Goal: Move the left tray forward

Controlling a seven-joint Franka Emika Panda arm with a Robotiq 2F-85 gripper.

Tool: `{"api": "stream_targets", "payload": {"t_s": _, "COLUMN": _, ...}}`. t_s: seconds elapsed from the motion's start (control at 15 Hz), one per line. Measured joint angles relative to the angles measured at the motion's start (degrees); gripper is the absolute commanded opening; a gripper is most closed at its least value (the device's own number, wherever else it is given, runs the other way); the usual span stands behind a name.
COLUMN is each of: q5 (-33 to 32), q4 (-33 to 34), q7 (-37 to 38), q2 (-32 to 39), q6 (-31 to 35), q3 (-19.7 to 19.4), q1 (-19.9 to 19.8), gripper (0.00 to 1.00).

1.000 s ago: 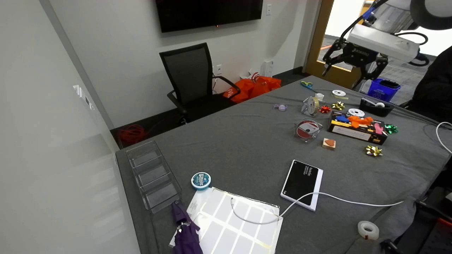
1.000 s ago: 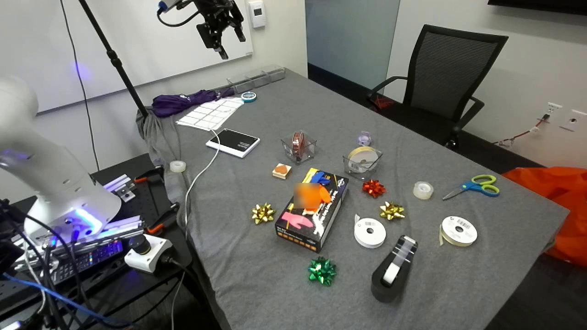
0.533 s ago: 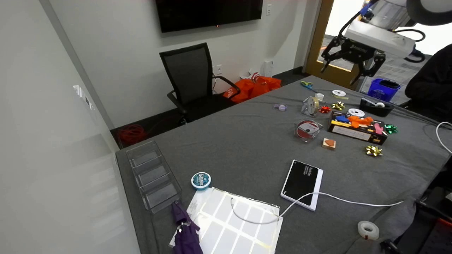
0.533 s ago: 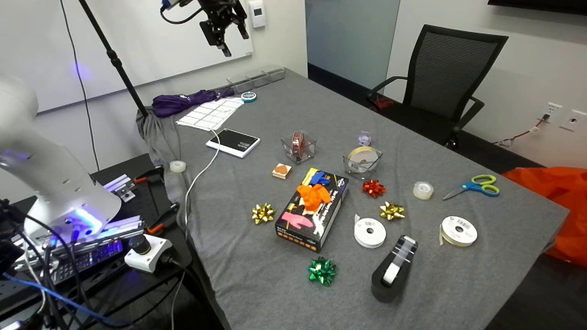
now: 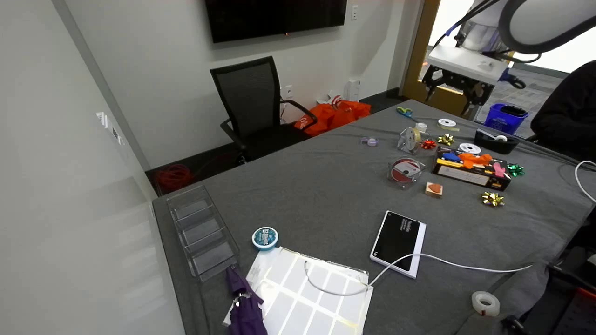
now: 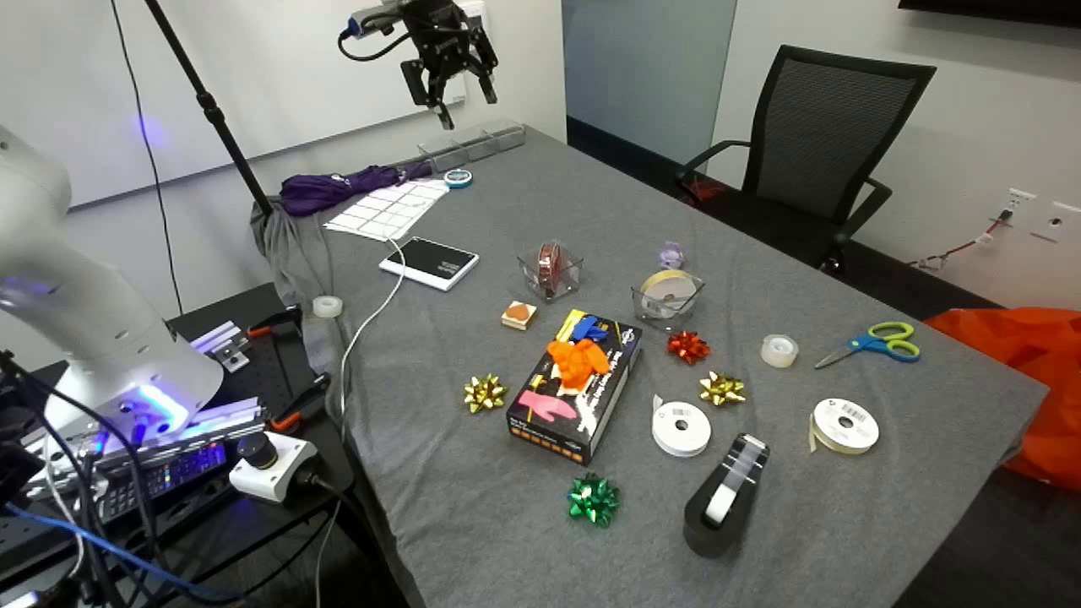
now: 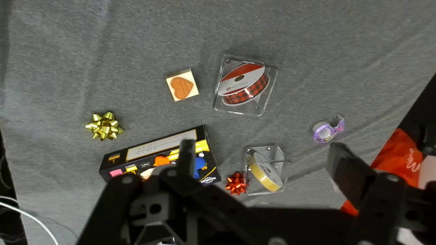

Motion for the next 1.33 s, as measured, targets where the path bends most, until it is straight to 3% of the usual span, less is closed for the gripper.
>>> {"api": "stream_targets", "payload": {"t_s": 0.6, "q5": 0.31, "q4": 3.76, "q7": 3.58, "q2": 10.72, "q6": -0.32, "q3": -1.58, "q1": 4.36, "gripper": 1.0}}
{"api": "stream_targets", "payload": {"t_s": 1.13, "q5": 12.61, "q4": 14.05, "q7": -6.78, "q2": 19.51, "q6": -0.22, "q3": -4.83, "q1": 4.75, "gripper": 1.0}}
{"api": "stream_targets", "payload": {"t_s": 1.33, "q5": 12.78, "q4": 14.61, "q7": -7.01, "q2": 20.1, "q6": -0.23, "q3": -5.49, "q1": 5.13, "gripper": 1.0}}
